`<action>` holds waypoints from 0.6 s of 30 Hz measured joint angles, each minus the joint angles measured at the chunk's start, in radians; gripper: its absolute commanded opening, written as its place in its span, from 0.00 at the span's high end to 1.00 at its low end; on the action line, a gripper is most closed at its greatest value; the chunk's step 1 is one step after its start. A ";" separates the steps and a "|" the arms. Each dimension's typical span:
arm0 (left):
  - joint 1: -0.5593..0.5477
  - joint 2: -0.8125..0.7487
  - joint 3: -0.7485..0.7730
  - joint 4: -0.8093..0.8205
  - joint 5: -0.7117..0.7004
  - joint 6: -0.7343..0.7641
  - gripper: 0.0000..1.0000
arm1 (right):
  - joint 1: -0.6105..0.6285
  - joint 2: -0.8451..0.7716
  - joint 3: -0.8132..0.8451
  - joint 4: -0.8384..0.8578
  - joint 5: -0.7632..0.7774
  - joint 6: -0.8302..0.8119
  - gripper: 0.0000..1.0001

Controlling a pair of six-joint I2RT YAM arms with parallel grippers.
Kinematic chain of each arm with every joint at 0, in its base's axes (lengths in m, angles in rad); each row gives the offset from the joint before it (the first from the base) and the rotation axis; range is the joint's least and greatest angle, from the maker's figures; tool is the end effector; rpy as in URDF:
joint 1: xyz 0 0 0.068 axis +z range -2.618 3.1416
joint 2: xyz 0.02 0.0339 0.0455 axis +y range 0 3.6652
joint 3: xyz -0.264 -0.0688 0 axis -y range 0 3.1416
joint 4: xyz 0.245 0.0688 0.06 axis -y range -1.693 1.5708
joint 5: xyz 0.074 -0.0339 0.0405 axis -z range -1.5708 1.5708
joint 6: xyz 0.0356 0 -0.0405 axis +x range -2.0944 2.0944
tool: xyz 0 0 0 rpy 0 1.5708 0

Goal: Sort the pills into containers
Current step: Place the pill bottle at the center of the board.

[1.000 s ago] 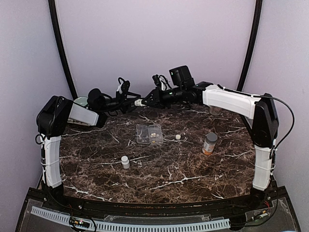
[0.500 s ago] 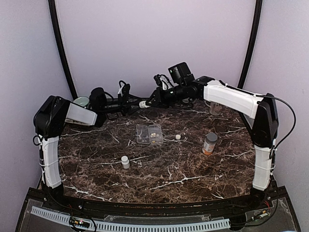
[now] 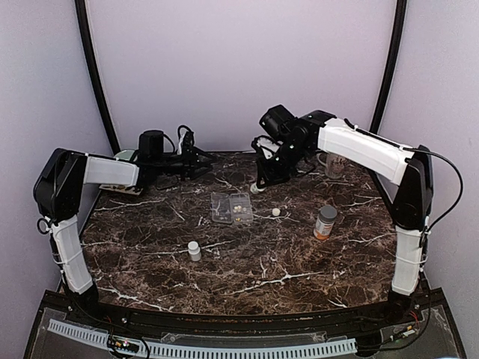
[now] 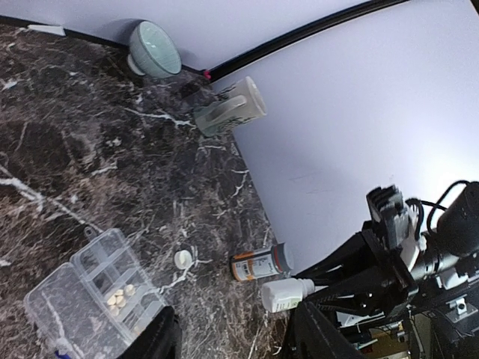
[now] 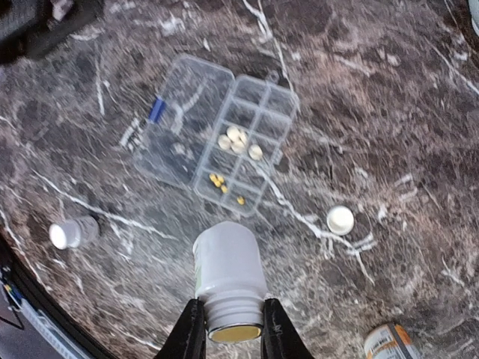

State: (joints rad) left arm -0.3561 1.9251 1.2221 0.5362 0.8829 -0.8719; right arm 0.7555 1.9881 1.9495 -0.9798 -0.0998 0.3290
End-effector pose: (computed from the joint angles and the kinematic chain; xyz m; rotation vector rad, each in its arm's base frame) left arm 0.3958 -0.1766 0.2324 0.2421 1.9693 -1.6093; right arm 0.3117 0.2985 0.3122 -0.6029 2.6053 0.5055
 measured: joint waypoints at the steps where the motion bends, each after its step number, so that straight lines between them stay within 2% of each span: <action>1: 0.000 -0.009 -0.003 -0.040 -0.021 0.025 0.46 | 0.009 -0.004 -0.017 -0.037 0.023 -0.009 0.90; 11: 0.000 -0.090 -0.021 -0.246 -0.173 0.158 0.46 | 0.118 -0.001 -0.044 -0.274 0.148 -0.052 0.90; 18: 0.000 -0.130 -0.035 -0.315 -0.244 0.209 0.46 | 0.184 0.059 -0.020 -0.335 0.157 -0.061 0.90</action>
State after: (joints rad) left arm -0.3561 1.7947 1.1873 0.2211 0.6392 -0.6628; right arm 0.9398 2.0472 1.9293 -1.3144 0.0574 0.2676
